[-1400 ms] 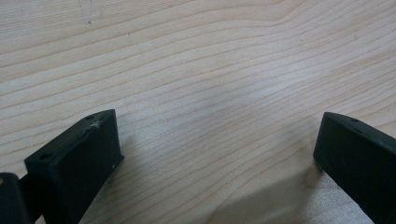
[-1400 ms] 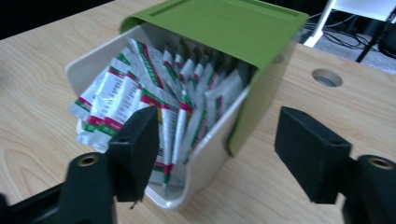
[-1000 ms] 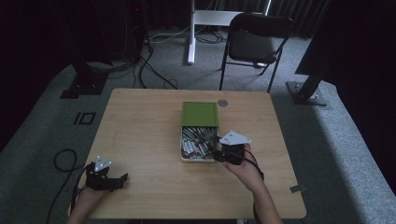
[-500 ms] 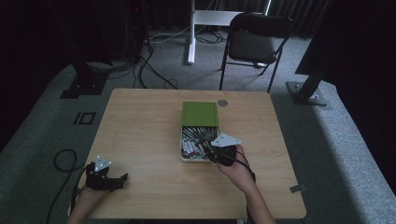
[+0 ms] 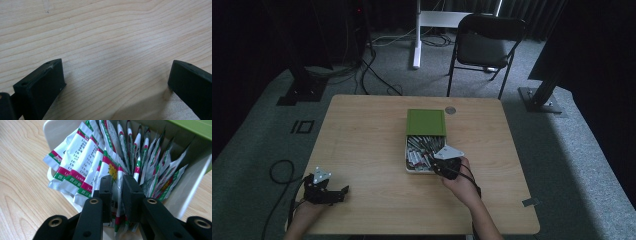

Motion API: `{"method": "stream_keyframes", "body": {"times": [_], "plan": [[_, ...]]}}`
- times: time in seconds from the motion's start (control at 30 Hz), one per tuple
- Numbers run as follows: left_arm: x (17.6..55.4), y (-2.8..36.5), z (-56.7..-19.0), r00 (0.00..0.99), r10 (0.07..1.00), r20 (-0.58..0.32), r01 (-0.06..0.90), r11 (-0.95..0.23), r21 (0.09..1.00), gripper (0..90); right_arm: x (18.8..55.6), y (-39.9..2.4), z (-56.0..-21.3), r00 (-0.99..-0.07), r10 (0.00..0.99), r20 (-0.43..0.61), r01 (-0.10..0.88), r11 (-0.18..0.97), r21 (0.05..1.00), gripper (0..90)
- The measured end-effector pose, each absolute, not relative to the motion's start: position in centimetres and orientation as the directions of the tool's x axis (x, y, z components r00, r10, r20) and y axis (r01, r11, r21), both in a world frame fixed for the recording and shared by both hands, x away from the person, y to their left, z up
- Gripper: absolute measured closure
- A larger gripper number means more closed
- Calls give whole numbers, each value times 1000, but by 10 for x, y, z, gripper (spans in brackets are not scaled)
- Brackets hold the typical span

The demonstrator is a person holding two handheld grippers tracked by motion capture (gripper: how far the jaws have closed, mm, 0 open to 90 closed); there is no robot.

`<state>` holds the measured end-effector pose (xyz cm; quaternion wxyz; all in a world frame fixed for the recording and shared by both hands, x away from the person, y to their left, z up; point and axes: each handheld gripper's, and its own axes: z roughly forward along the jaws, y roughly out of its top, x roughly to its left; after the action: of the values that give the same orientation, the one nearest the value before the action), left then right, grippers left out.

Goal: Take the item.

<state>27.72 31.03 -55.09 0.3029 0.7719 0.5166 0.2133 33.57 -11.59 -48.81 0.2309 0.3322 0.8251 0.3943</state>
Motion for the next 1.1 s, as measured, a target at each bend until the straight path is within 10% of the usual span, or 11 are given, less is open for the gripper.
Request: {"method": "stream_keyframes", "body": {"times": [0.7, 1.1], "plan": [[277, 310, -551, 375, 927, 16, 668, -282, 688, 14, 331, -99, -500, -594, 759, -268, 392, 564, 727, 859], [277, 310, -551, 375, 927, 16, 668, -282, 689, 14, 331, -106, -488, -580, 801, -146, 440, 459, 772, 880]]}}
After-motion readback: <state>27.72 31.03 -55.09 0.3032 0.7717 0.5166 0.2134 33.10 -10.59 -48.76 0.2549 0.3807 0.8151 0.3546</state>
